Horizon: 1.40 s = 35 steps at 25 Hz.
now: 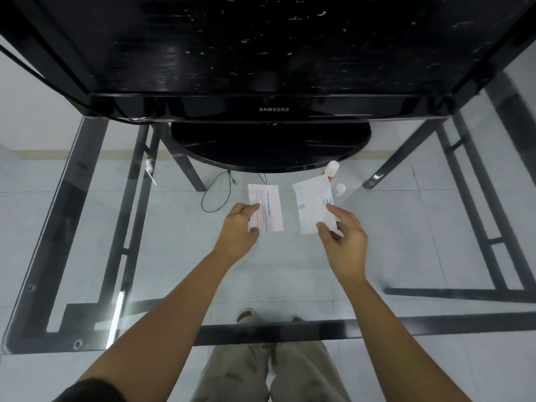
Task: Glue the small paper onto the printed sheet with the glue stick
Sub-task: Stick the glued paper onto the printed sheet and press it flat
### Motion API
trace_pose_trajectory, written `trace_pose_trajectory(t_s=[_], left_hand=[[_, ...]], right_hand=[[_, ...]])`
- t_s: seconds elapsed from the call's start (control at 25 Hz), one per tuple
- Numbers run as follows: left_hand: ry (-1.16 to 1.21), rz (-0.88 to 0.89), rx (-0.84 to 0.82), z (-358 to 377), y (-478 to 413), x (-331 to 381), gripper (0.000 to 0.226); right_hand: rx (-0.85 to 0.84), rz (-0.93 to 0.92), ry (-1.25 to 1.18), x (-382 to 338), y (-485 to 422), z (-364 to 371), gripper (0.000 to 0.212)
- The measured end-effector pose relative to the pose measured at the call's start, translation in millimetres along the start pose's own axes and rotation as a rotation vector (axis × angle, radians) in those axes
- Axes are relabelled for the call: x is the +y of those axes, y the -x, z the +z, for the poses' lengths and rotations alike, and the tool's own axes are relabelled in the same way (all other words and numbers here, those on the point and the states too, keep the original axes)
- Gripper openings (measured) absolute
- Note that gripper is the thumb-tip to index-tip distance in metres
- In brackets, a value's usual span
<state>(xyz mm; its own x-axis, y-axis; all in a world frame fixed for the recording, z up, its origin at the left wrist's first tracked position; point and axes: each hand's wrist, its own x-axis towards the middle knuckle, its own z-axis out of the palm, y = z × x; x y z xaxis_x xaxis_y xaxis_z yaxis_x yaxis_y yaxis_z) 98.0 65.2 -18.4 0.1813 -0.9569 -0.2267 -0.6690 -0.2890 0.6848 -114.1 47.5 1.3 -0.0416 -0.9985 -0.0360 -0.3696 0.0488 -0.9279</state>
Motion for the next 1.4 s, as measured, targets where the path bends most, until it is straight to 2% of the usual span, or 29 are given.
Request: trace_pose_trajectory(t_s=[0.32,0.48,0.6,0.64,0.72,0.8,0.92,1.08,1.16,1.24,1.32,1.4], left_hand=[[-0.049,0.004,-0.123,9,-5,7,0.049],[-0.113,0.018,-0.054,0,0,15,0.046],[0.194,0.005,0.089,-15,2,39,0.022],[0.313,-0.016,0.075,-21,1,50,0.011],[0.438,-0.054,-0.004,-30,-1,68,0.01],[0.494,-0.103,-0.078,-35,-3,79,0.016],[0.532,-0.14,-0.092,-38,-6,80,0.022],[0.523,-0.191,-0.038,-45,-12,81,0.013],[0.536,-0.245,0.006,-49,-16,77,0.011],[0.574,-0.299,0.009,-54,-17,69,0.011],[0.671,-0.364,-0.063,-55,-14,58,0.011],[0.759,-0.422,-0.149,-50,-9,46,0.011]], right_hand=[[-0.011,-0.142,0.119,-6,5,3,0.035],[0.005,-0.16,0.166,-12,6,6,0.034],[0.021,-0.226,0.201,-19,8,9,0.033],[0.021,-0.209,0.202,-22,8,12,0.033],[0.011,-0.142,0.172,-27,9,18,0.034],[0.005,-0.127,0.155,-29,10,23,0.033],[-0.04,-0.206,0.196,-30,14,29,0.029],[-0.15,-0.279,0.312,-29,16,36,0.035],[-0.208,-0.226,0.279,-30,18,37,0.049],[-0.166,-0.134,0.14,-32,17,37,0.055],[-0.088,0.011,-0.038,-30,10,34,0.048],[-0.143,0.197,-0.147,-26,-1,32,0.038]])
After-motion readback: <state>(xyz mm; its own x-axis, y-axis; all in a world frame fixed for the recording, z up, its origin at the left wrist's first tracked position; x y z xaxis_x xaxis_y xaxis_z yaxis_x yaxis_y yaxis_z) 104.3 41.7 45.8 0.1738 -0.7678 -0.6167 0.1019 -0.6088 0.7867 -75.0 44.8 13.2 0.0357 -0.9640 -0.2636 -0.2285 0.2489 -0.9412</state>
